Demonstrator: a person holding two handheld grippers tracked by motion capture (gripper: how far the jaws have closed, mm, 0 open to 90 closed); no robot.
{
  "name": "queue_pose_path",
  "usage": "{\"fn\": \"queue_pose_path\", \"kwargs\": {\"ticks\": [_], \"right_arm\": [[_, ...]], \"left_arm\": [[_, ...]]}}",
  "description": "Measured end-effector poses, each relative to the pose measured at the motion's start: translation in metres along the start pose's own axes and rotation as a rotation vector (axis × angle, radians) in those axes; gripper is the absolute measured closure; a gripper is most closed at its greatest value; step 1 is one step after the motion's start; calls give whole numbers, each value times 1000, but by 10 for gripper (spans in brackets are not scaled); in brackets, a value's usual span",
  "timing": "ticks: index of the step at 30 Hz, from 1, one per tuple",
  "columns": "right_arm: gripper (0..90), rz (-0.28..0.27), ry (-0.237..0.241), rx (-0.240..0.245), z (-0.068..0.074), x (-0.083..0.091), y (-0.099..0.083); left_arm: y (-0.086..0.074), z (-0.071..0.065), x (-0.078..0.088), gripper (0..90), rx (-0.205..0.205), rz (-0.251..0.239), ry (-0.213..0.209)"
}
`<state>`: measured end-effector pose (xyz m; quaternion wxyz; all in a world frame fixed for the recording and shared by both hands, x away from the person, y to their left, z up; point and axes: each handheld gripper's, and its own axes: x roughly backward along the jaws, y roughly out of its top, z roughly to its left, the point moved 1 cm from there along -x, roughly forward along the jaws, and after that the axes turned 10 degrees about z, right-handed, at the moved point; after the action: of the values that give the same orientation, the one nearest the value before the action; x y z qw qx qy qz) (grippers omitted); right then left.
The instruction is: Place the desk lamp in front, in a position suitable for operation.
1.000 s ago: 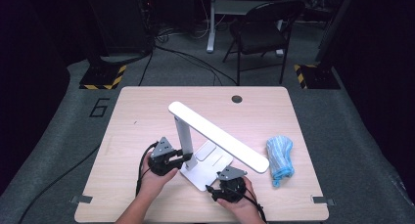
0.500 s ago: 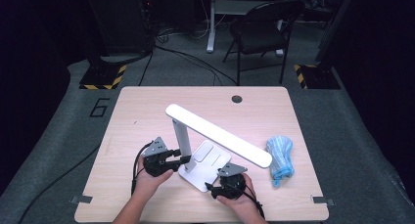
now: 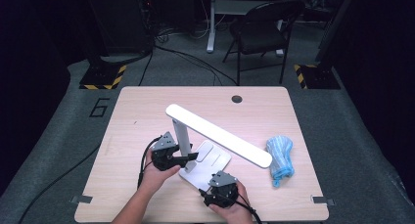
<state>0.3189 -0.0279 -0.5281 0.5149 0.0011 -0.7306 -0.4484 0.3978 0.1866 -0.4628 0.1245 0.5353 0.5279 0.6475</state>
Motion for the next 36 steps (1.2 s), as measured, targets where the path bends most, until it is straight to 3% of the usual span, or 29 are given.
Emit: {"fn": "queue_pose_path", "kwargs": {"ticks": [3,6,11,14,16,17,24,29,31,36], "right_arm": [[319,4,-53,63,5,-1,0],[303,24,-68,66,4,-2,0],[324,32,-62,27,-12,1,-2],[342,20,-52,-38,-20,2,-3],[360,21,-52,-36,-27,3,-4],[362,29,-36,-74,-31,3,-5],[396,34,-44,-70,-44,3,-7],[414,37,-27,-81,-43,4,-7],[420,28,-28,-53,-45,7,-7],[435,22,-36,-88,-51,16,-9]], "left_arm": [[-2,0,2,530,-2,-3,-13],[-3,0,5,529,-24,17,-35],[-5,-6,6,512,-46,16,-61],[-6,-8,8,488,-60,21,-64],[-6,-10,9,482,-60,27,-73],[-7,-12,8,465,-55,19,-70],[-9,-14,10,459,-51,20,-80],[-9,-17,10,497,-46,25,-51],[-9,-18,10,501,-52,24,-42],[-9,-19,9,507,-59,16,-20]]}}
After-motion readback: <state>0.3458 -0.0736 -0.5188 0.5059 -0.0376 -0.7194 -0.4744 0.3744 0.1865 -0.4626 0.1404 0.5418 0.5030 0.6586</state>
